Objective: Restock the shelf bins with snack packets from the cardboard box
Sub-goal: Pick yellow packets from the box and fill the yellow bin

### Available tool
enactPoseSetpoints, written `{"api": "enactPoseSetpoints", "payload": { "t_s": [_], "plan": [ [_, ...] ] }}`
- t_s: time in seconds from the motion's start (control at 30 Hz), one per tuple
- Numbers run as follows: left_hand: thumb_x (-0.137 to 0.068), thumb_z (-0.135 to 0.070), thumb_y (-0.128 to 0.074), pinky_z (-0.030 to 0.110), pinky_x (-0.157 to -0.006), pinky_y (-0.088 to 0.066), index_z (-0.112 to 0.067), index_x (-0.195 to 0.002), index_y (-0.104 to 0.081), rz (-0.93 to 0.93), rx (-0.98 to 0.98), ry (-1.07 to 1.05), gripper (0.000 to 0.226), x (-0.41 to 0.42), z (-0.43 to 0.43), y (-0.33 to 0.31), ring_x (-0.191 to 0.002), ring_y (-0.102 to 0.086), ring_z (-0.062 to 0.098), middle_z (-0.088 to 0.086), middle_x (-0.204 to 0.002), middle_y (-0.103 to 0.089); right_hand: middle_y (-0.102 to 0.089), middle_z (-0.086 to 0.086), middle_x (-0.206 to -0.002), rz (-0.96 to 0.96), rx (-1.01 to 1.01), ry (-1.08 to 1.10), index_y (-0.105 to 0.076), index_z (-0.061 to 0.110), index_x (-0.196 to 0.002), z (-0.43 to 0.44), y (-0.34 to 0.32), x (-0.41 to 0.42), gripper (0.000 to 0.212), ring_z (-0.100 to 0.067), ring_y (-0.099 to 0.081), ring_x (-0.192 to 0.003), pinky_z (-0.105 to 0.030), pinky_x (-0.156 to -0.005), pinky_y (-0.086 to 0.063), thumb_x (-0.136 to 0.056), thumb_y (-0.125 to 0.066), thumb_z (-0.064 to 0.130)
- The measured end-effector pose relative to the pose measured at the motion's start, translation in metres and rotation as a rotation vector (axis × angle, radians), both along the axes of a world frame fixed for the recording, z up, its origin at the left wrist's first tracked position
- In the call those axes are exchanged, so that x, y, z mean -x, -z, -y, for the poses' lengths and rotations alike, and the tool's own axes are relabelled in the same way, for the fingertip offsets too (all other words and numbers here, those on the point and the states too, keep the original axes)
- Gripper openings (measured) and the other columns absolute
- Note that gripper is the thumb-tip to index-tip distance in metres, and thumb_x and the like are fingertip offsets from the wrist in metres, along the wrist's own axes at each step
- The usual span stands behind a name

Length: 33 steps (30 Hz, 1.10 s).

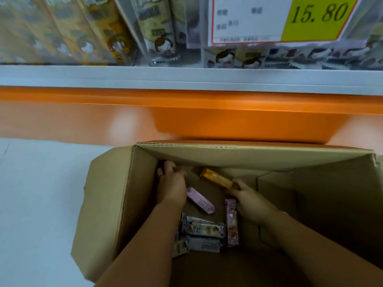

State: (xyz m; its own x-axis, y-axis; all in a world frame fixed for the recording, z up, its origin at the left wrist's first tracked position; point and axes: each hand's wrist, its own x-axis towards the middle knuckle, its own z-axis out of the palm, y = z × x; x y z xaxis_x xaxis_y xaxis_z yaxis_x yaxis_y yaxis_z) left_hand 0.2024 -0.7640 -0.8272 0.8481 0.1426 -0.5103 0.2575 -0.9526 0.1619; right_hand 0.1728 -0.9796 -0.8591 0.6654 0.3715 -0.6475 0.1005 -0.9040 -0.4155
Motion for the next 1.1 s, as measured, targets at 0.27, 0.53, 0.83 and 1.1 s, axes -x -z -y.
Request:
{"api": "enactPoseSetpoints", "payload": {
  "t_s": [0.27,0.53,0.83,1.1],
  "plan": [
    [-0.094,-0.014,-0.056,0.032,-0.094,-0.044,-0.022,-0.127,-0.053,-0.018,0.148,-0.023,0.035,-0.004,-0.003,-0.034,-0.118,-0.048,0.023,0.004,-0.143,-0.034,-0.046,-0.003,-0.119,0.101,-0.082,0.134,-0.036,0.036,-0.109,-0.012,-0.050,-0.004,0.031,-0.024,-0.054,-0.107,-0.036,-0.087,-0.045,-0.089,-0.060,0.030],
    [-0.086,-0.039,-0.067,0.034,-0.085,-0.048,-0.015,-0.118,-0.058,-0.004,0.237,0.145,0.041,-0.007,-0.015,-0.118,-0.102,-0.059,0.023,0.007,-0.114,-0.061,-0.053,0.007,-0.074,0.139,-0.177,0.274,-0.039,0.025,-0.095,-0.008,-0.134,-0.002,0.023,-0.013,-0.050,-0.067,-0.033,-0.062,-0.036,-0.091,-0.056,0.040],
    [-0.084,-0.056,-0.060,0.034,-0.089,-0.039,-0.011,-0.120,-0.055,0.087,0.175,0.410,0.058,-0.012,-0.019,-0.272,-0.114,-0.050,0.024,0.013,-0.135,-0.051,-0.058,0.012,-0.084,0.315,-0.345,0.214,-0.056,0.029,-0.096,-0.018,-0.266,-0.001,0.020,-0.007,-0.054,-0.077,-0.022,-0.067,-0.041,-0.083,-0.068,0.039],
    [-0.081,-0.058,-0.059,0.040,-0.093,-0.042,0.002,-0.127,-0.048,0.381,0.258,0.337,0.076,0.000,-0.057,-0.388,-0.117,-0.050,0.032,0.021,-0.132,-0.049,-0.059,-0.001,-0.084,0.432,-0.606,0.209,-0.054,0.032,-0.102,-0.039,-0.364,-0.001,0.023,-0.011,-0.052,-0.067,-0.025,-0.065,-0.043,-0.084,-0.065,0.041]
  ]
}}
